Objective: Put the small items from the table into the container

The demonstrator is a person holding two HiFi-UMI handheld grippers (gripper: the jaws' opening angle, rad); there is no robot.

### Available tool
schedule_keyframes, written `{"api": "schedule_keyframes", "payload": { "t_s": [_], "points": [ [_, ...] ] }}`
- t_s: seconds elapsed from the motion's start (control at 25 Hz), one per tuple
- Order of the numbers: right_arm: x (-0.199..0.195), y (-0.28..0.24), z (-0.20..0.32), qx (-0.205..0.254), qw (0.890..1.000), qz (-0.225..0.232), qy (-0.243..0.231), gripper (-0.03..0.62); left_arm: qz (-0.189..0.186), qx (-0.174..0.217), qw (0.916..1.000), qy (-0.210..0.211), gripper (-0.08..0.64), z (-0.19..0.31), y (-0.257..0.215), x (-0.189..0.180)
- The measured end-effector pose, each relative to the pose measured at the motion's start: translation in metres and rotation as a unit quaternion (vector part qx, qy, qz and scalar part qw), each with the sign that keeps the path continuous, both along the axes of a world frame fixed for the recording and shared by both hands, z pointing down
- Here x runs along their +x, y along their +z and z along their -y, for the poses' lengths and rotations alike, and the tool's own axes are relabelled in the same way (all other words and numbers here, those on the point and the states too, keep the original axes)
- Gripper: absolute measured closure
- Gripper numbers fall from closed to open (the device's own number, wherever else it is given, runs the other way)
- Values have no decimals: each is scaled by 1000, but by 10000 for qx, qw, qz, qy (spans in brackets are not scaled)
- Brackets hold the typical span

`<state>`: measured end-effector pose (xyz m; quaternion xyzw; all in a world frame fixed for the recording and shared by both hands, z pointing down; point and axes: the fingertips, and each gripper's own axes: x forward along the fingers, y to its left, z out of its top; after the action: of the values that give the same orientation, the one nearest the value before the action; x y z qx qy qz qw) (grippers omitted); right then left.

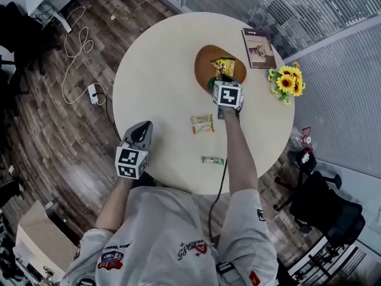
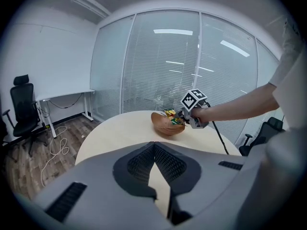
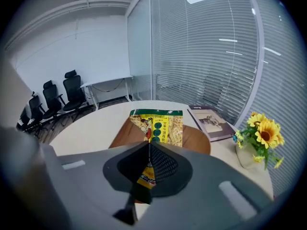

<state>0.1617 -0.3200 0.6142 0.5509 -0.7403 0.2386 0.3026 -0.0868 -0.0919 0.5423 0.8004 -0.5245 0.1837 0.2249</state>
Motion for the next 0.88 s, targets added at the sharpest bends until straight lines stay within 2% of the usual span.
{"api": "schedule_keyframes", "payload": {
  "t_s": [0.28, 0.56, 0.68, 0.88],
  "points": [
    [2, 24, 2, -291, 9995, -4, 152, 580, -15, 2, 9999, -125, 552, 0, -2, -16],
    [6, -22, -18, 422, 9965, 629, 363, 578, 19, -13, 10000, 3, 552, 5, -1, -4],
    [2, -51, -54, 816, 9915, 985, 233, 578, -11, 26, 9999, 110, 552, 14, 0, 12],
    [-15, -66, -152, 1078, 9896, 948, 94, 591, -155, -27, 9994, 322, 552, 13, 8, 31]
  ]
}}
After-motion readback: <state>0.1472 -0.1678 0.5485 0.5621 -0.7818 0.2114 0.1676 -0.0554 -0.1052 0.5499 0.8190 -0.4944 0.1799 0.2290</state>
